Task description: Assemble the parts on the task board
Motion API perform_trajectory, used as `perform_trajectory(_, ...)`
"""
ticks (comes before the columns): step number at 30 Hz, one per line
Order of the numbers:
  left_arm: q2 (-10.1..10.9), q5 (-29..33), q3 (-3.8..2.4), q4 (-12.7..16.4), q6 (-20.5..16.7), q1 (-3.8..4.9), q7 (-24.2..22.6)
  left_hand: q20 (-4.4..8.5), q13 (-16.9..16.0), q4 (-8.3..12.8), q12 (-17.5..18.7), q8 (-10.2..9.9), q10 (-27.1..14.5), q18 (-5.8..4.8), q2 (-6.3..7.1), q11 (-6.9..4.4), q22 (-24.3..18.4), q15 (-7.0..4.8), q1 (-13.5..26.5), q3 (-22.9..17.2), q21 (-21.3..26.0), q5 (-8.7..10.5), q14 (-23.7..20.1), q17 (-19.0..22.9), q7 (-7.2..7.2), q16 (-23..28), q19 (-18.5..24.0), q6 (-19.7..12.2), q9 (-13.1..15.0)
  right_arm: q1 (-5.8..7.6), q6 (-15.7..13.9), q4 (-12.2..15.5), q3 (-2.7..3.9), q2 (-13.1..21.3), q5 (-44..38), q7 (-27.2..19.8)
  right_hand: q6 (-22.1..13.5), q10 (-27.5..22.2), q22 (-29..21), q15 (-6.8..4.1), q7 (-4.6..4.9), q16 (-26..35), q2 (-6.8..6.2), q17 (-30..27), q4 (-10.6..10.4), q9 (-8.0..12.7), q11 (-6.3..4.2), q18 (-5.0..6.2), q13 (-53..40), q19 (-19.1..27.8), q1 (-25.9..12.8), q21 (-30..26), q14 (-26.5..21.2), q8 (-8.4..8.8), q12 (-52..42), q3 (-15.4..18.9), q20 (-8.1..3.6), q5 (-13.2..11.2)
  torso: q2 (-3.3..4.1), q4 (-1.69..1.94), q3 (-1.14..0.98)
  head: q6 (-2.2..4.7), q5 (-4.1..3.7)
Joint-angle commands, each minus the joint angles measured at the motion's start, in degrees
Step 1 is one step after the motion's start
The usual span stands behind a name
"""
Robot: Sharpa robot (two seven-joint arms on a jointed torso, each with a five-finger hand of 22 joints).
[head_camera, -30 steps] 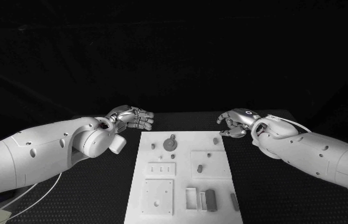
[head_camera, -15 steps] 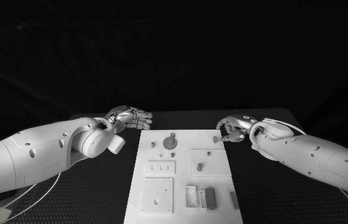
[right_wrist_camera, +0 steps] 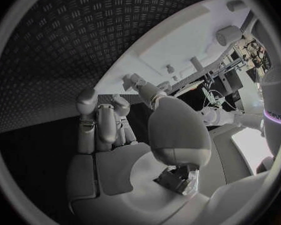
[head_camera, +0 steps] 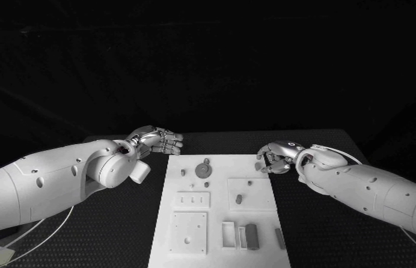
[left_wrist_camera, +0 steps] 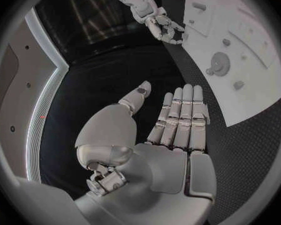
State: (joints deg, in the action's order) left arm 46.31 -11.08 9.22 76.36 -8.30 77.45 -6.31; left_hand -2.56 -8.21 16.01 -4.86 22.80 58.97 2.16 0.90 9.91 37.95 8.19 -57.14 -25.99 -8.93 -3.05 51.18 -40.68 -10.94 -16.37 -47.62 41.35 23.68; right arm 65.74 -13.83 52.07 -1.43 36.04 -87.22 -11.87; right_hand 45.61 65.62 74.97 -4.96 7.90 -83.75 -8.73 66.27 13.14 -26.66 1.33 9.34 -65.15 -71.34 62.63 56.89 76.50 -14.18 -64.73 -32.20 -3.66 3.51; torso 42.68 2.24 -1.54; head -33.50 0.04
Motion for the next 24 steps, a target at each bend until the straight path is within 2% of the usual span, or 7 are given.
perform_trajectory(1,-0.1,-0.1,-0.05,0.1,0.9,0.01,-0.7,0.15,-0.1,-0.1,0.3,-0.3,0.4,-0.6,0.28,0.12,0.1,-0.02,0.2,0.3,0.3,-0.21,0.2,-0.1,-1.01,0.2,-0.4,0.4,0.1,-0.3,1.1,-1.2,-0.09,-0.7,0.0,-1.1,0.5,-0.3,1.1,0.25,-0.02,-0.1,0.67,0.1,0.4,-0.1,0.07,5.66,0.1,0.4,0.2,0.1,-0.2,-0.47,-0.1,0.0,-0.07,0.1,0.0,0.04,0.03,0.04,0.01)
perform_trajectory(6,-0.2,-0.1,-0.05,0.2,1.0,0.0,-0.7,0.15,-0.1,-0.1,0.3,-0.3,0.4,-0.6,0.27,0.12,0.1,-0.02,0.2,0.3,0.3,-0.21,0.2,-0.1,-1.01,0.2,-0.4,0.4,0.1,-0.58,1.1,-1.7,-0.09,-1.2,0.1,-1.3,1.5,-0.3,1.1,0.37,0.1,-0.2,1.23,0.3,0.7,-0.3,0.19,5.66,0.1,0.3,0.2,0.2,0.0,-1.03,-0.3,0.0,-0.04,0.1,0.0,0.22,0.09,-0.04,0.03)
perform_trajectory(14,-0.2,-0.1,-0.05,0.2,1.0,-0.01,-0.7,0.15,-0.1,-0.1,0.4,-0.3,0.4,-0.6,0.27,0.13,0.1,-0.02,0.2,0.3,0.4,-0.2,0.2,-0.1,-1.01,0.3,-0.4,0.4,0.1,-1.1,0.7,-2.6,-0.13,-2.0,0.4,-1.2,2.8,-0.2,1.1,0.41,0.14,-0.3,1.96,0.5,0.8,-0.5,0.23,5.66,0.2,0.3,-0.3,0.3,0.1,-1.78,-0.5,0.1,0.03,0.1,-0.02,0.05,0.09,-0.18,0.21)
perform_trajectory(24,-0.1,-0.1,-0.05,0.2,0.9,-0.01,-0.7,0.15,-0.1,-0.1,0.4,-0.4,0.4,-0.6,0.28,0.13,0.1,-0.02,0.2,0.3,0.4,-0.21,0.2,-0.1,-1.02,0.3,-0.5,0.4,0.1,-1.3,0.2,-3.0,-0.14,-2.5,0.8,-1.0,3.2,-0.1,1.1,0.45,0.21,-0.4,2.32,0.7,0.6,-0.5,0.29,5.66,0.3,0.2,-0.6,0.4,0.2,-1.98,-0.6,0.1,-0.01,0.1,-0.04,0.08,0.06,-0.35,0.3)
